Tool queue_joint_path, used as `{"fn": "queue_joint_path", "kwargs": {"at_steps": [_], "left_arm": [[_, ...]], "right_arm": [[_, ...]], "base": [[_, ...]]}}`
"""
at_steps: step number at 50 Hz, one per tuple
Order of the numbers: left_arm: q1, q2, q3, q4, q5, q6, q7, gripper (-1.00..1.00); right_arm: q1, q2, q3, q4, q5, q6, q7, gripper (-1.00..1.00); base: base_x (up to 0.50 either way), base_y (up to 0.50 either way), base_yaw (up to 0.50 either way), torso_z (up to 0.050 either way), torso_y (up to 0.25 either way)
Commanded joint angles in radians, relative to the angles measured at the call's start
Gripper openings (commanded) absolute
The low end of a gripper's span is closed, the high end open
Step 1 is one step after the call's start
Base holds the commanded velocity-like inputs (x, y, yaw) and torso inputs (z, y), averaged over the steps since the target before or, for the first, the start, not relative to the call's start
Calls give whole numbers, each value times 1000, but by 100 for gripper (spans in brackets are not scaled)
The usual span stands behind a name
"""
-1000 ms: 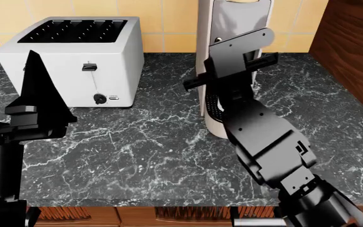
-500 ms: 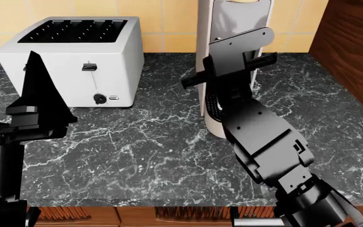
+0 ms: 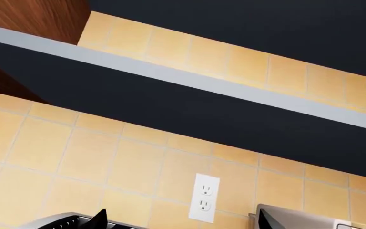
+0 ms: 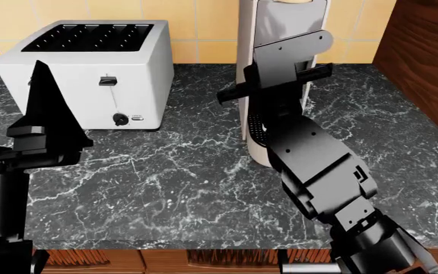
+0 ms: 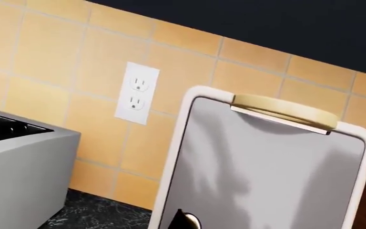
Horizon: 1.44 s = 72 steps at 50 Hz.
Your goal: Pick the mug from the cabinet, place it under the coffee machine dispenser, and press the start button.
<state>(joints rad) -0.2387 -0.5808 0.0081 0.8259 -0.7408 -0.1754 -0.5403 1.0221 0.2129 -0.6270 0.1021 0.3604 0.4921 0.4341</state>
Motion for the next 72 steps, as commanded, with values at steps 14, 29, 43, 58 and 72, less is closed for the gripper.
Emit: {"fn": "queue_joint_path", "kwargs": {"at_steps": [14,29,43,58,72], "left_arm": [[-1,2,7,-13,8,8,1,100],[11,12,22,-30,30,25,16,100],[84,-5,23,40,39,53,32,100],[129,-17,18,84,34,82,46,100],[140,-25,15,97,27,92,47,100]], "right_arm": [[-53,97,29,-171,91,114,73,-100],[-372,294,172,-1111,346,267,301,-100],[-424,712,-411,-1146,75,-371,581,100],[-466,738,-429,-1113,-65,-427,632,100],[-474,749,-429,-1106,-68,-447,654,100]], "base": [[8,0,2,1,0],[0,0,0,0,0],[0,0,0,0,0],[0,0,0,0,0],[0,0,0,0,0]]}}
